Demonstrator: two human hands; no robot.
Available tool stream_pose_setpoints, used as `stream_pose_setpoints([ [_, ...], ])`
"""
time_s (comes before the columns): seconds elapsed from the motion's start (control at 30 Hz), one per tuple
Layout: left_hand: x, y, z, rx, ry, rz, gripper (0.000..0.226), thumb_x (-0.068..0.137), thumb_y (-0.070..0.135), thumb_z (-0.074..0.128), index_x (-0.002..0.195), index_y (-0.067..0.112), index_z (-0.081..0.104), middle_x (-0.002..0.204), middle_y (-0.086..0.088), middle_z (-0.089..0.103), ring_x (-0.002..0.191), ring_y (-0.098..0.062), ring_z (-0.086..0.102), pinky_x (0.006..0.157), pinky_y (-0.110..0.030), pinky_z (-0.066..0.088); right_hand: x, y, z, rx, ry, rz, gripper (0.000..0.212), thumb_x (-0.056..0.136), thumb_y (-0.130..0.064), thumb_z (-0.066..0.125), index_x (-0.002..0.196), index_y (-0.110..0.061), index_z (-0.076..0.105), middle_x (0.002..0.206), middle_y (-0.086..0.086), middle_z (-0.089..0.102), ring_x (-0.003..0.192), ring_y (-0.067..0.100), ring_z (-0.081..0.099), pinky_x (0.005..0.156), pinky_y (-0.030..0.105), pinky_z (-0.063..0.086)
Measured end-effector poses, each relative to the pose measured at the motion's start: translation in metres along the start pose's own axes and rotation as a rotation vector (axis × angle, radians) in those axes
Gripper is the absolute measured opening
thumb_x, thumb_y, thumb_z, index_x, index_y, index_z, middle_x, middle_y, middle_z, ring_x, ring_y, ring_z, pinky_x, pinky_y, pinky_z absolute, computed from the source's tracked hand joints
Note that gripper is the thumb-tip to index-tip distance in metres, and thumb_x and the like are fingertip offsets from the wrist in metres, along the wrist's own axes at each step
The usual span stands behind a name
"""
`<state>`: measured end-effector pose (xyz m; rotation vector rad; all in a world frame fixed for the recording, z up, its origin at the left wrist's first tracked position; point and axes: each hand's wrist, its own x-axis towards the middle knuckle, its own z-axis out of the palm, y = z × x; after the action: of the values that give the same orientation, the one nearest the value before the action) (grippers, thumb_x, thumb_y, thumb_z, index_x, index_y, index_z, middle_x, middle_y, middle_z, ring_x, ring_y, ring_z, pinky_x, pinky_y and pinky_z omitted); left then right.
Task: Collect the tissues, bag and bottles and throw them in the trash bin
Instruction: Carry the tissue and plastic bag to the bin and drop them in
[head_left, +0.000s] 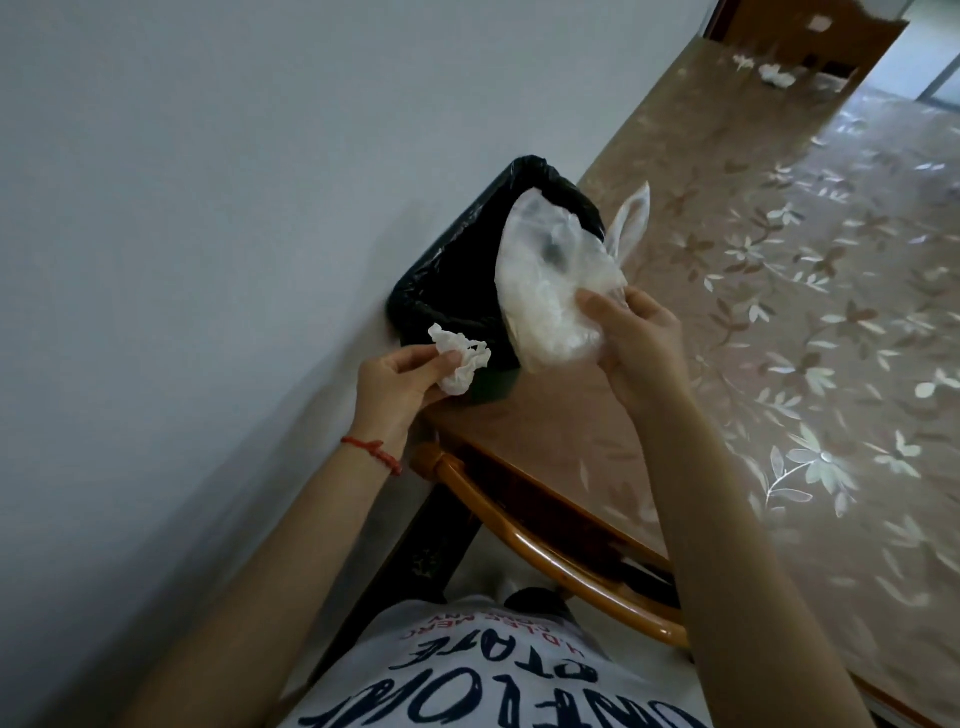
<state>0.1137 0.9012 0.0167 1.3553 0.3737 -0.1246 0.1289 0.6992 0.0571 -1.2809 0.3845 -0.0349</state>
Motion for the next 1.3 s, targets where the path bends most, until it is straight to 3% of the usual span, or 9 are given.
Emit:
stream_pose_setpoints([
  [0.17, 0.002, 0.001, 0.000, -0.013, -0.002, 0.001, 0.008, 0.073, 0.007, 0.071, 0.078, 0.013, 0.071, 0.068, 0.004, 0.073, 0.069, -0.011, 0.070, 0.059, -0.018, 0.055, 0.031, -0.014, 0.025, -0.007, 0.030, -0.037, 0.013, 0.073, -0.009, 0.074, 0.084, -0.011, 0.066, 0.083, 0.004, 0.071, 0.077, 0.020, 0.070, 0.072, 0.036, 0.058],
  [0.37, 0.002, 0.002, 0.000, -0.021, 0.001, 0.013, 0.010, 0.073, 0.006, 0.071, 0.079, 0.014, 0.072, 0.067, 0.005, 0.074, 0.071, -0.011, 0.070, 0.059, -0.018, 0.055, 0.052, -0.010, 0.039, -0.075, 0.089, -0.024, 0.029, 0.075, -0.013, 0.074, 0.102, -0.006, 0.064, 0.100, 0.009, 0.068, 0.093, 0.022, 0.067, 0.086, 0.041, 0.055],
  [0.53, 0.001, 0.002, 0.001, -0.033, -0.004, 0.039, 0.011, 0.074, 0.006, 0.071, 0.075, 0.017, 0.072, 0.067, 0.005, 0.074, 0.070, -0.011, 0.070, 0.060, -0.019, 0.055, 0.050, -0.006, 0.039, -0.101, 0.036, 0.000, 0.049, 0.078, -0.023, 0.074, 0.120, -0.008, 0.054, 0.105, 0.007, 0.064, 0.098, 0.020, 0.064, 0.072, 0.026, 0.057],
  [0.63, 0.002, 0.004, 0.000, -0.028, -0.015, 0.055, 0.011, 0.074, 0.008, 0.071, 0.076, 0.018, 0.072, 0.069, 0.005, 0.075, 0.072, -0.011, 0.071, 0.061, -0.019, 0.056, 0.043, -0.004, 0.034, -0.140, 0.012, -0.003, 0.052, 0.079, -0.024, 0.072, 0.124, -0.009, 0.052, 0.110, 0.007, 0.062, 0.102, 0.018, 0.062, 0.082, 0.030, 0.055],
  [0.73, 0.005, 0.010, 0.002, -0.018, -0.021, 0.067, 0.010, 0.074, 0.009, 0.071, 0.076, 0.018, 0.072, 0.070, 0.005, 0.075, 0.074, -0.012, 0.071, 0.062, -0.020, 0.056, 0.033, -0.004, 0.027, -0.173, -0.003, -0.019, 0.046, 0.080, -0.027, 0.071, 0.120, -0.014, 0.056, 0.116, 0.005, 0.062, 0.104, 0.015, 0.061, 0.089, 0.030, 0.053],
  [1.13, 0.048, 0.054, 0.053, 0.080, -0.065, 0.120, 0.003, 0.075, 0.008, 0.071, 0.077, 0.007, 0.069, 0.077, -0.007, 0.067, 0.068, -0.012, 0.067, 0.062, -0.024, 0.058, -0.001, -0.004, -0.014, -0.098, 0.029, -0.050, 0.034, 0.080, -0.029, 0.070, 0.110, -0.014, 0.064, 0.106, 0.007, 0.069, 0.096, 0.014, 0.068, 0.083, 0.028, 0.055],
  [1.3, 0.071, 0.057, 0.070, 0.128, -0.051, 0.086, 0.025, 0.076, 0.006, 0.069, 0.097, -0.006, 0.065, 0.085, -0.013, 0.065, 0.077, -0.020, 0.064, 0.067, -0.028, 0.059, -0.008, -0.002, -0.029, -0.046, 0.042, -0.041, 0.022, 0.080, -0.028, 0.070, 0.100, -0.020, 0.065, 0.101, 0.004, 0.070, 0.091, 0.013, 0.069, 0.080, 0.027, 0.055],
])
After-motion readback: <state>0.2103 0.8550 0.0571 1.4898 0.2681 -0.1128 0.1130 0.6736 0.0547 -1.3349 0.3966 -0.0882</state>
